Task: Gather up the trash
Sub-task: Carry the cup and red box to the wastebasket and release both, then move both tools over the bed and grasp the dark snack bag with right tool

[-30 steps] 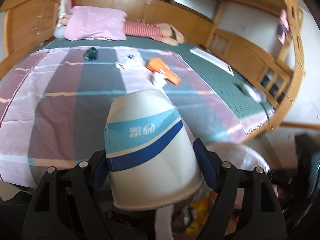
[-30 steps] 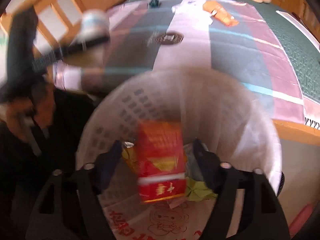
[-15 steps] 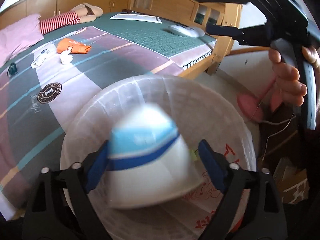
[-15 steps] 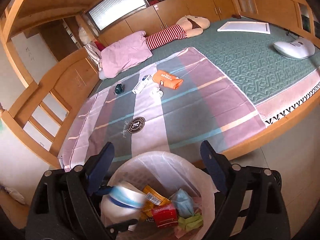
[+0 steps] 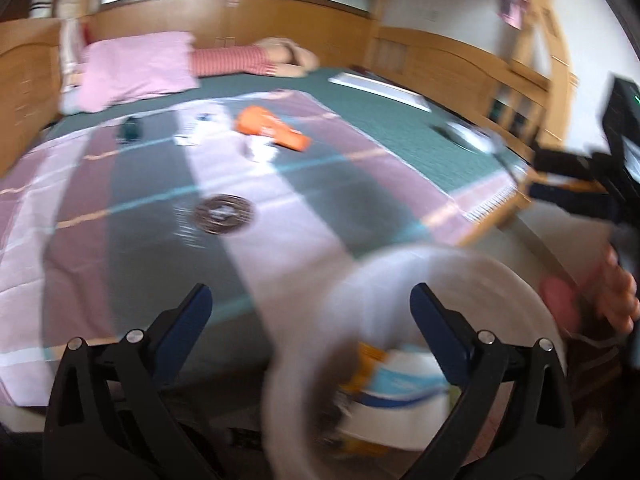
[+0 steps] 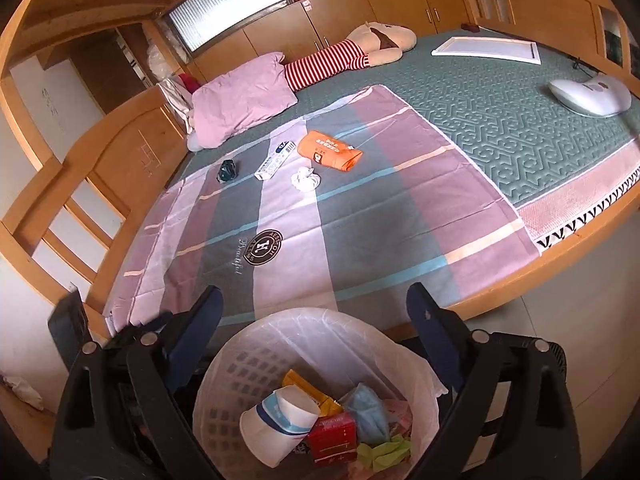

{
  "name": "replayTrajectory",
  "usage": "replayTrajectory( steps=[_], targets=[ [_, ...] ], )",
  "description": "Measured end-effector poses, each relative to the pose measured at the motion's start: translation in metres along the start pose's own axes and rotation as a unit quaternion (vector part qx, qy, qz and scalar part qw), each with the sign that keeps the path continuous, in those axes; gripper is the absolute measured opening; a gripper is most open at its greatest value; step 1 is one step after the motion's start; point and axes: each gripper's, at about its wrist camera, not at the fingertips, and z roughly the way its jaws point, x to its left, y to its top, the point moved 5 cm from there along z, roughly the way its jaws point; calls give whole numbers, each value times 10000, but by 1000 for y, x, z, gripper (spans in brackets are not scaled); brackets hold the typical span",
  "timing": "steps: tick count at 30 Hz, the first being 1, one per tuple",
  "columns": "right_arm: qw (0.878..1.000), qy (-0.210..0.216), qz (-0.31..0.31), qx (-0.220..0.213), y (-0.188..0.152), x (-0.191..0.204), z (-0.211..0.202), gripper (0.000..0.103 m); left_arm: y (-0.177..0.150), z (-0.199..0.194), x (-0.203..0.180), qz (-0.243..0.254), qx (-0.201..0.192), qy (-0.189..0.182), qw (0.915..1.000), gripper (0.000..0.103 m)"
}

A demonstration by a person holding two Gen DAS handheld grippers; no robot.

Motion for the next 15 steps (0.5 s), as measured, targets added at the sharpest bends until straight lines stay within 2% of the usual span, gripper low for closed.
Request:
replayTrajectory(
  steps=[8,11,15],
  targets=[
    [9994,-172,-286,42,10,16,12,92,37,18,67,-393,-55,778,9962,99],
    [9991,-245,-338,77,11,20,19,92,49,23,92,-493,-6,967,9941,99],
    [9994,-167,-251,164,20,28,34,92,71,27,122,-693,-137,833,9940,99]
  ],
)
